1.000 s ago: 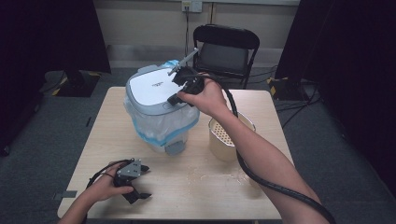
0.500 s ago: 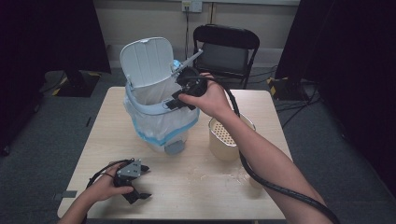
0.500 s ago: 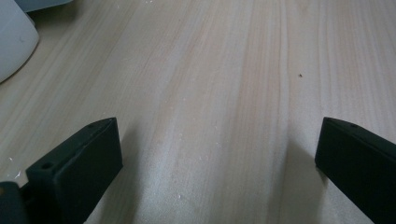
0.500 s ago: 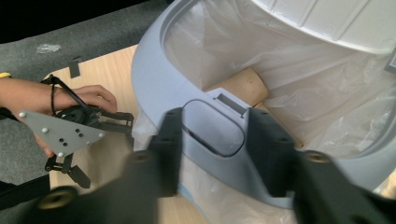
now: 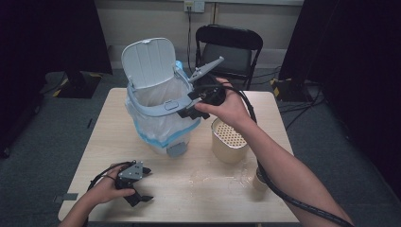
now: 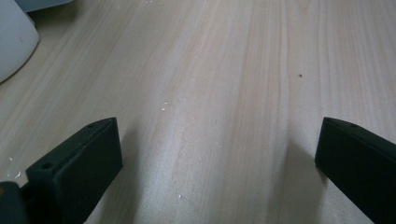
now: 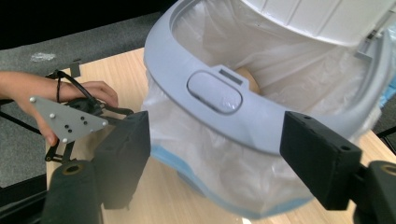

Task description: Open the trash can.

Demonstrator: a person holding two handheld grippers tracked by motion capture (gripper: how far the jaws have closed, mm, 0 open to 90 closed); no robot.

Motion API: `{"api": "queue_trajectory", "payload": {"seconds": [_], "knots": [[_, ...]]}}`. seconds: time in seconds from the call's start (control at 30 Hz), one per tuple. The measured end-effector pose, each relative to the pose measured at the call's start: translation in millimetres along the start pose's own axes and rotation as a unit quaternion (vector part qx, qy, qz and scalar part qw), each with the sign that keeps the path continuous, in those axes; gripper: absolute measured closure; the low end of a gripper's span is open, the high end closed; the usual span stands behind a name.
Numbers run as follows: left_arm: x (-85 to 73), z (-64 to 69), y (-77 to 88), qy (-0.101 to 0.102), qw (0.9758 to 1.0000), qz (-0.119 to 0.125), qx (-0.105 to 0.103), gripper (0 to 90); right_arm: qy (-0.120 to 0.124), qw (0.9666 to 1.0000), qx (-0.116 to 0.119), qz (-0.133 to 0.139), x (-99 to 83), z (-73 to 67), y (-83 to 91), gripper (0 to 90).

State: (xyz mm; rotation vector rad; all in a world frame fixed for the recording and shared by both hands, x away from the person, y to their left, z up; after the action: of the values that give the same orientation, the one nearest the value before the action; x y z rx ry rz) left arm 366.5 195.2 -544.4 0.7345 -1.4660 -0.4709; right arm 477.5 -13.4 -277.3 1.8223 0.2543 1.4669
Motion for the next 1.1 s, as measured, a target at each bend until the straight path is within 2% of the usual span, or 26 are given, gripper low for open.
{"api": "queue_trajectory", "payload": {"seconds": [0.4,0.67,1.1], "knots": [[0.0,0.0,0.0,0.0,1.0,0.0,0.0,0.0,-0.012,0.9999,-0.011,0.001,-38.1,15.5,10.4,17.7],[-0.1,0.0,0.0,0.0,1.0,-0.001,0.001,0.0,-0.024,0.9996,-0.013,0.012,-56.8,20.7,24.3,16.1],[0.0,-0.1,-0.3,0.0,1.0,0.0,0.002,0.0,-0.037,0.999,-0.024,0.011,-91.9,26.5,43.3,15.8]]}}
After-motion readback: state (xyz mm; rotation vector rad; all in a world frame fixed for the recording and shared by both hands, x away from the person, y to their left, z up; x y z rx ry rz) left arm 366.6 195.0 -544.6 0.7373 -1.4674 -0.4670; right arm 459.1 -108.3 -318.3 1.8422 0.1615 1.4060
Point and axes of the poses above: each handheld gripper's, and its own axes: y roughly backward along the jaws, x roughly out of its top, z roughly to its right, the point moved 6 cm from there along -y, roughly forward along the jaws, and after that the axes turned 5 degrees about -y, right-handed, at the moved point
